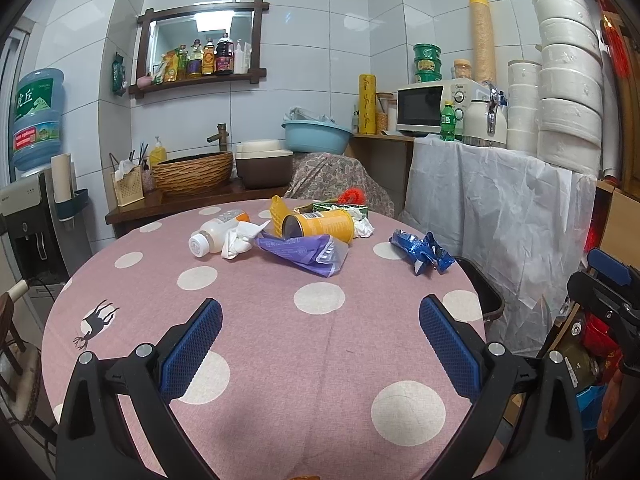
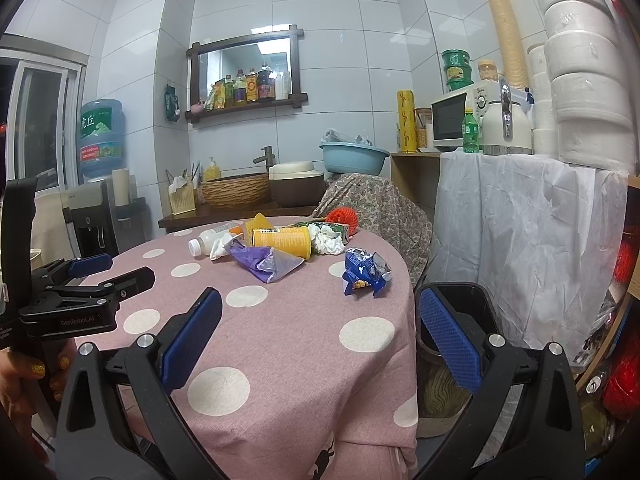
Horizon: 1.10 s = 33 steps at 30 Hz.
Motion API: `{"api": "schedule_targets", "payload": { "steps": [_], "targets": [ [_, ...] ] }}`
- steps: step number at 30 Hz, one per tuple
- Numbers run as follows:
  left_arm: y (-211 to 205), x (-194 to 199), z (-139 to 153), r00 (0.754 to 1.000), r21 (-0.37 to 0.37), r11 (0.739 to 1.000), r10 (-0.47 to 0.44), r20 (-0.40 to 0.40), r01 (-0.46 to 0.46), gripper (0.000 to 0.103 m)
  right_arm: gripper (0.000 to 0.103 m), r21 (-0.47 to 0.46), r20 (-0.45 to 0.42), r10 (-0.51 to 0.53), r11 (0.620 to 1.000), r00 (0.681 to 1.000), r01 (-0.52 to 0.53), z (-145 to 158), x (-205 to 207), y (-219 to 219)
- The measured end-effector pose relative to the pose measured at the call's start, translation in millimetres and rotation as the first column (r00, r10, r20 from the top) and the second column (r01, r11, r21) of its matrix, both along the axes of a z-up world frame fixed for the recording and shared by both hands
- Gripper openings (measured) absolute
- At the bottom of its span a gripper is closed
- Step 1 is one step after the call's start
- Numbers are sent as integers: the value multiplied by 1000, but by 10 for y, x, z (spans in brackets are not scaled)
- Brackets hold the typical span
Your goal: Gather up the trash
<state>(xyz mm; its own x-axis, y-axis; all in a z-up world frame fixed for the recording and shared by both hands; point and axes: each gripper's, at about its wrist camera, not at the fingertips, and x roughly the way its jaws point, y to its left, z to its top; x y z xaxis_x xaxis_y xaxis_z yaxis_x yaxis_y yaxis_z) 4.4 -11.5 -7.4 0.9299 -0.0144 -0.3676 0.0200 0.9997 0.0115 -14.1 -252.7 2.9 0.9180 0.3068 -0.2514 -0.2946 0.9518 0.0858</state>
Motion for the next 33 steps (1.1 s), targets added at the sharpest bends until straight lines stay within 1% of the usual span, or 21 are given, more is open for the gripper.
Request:
{"api": "schedule_targets", "payload": {
  "steps": [33],
  "targets": [
    [-12,-2,-1,1000,4,1000,0,-1,0,98,98,-2,4,-6,1000,1000,6,3,-11,-5]
  ]
}}
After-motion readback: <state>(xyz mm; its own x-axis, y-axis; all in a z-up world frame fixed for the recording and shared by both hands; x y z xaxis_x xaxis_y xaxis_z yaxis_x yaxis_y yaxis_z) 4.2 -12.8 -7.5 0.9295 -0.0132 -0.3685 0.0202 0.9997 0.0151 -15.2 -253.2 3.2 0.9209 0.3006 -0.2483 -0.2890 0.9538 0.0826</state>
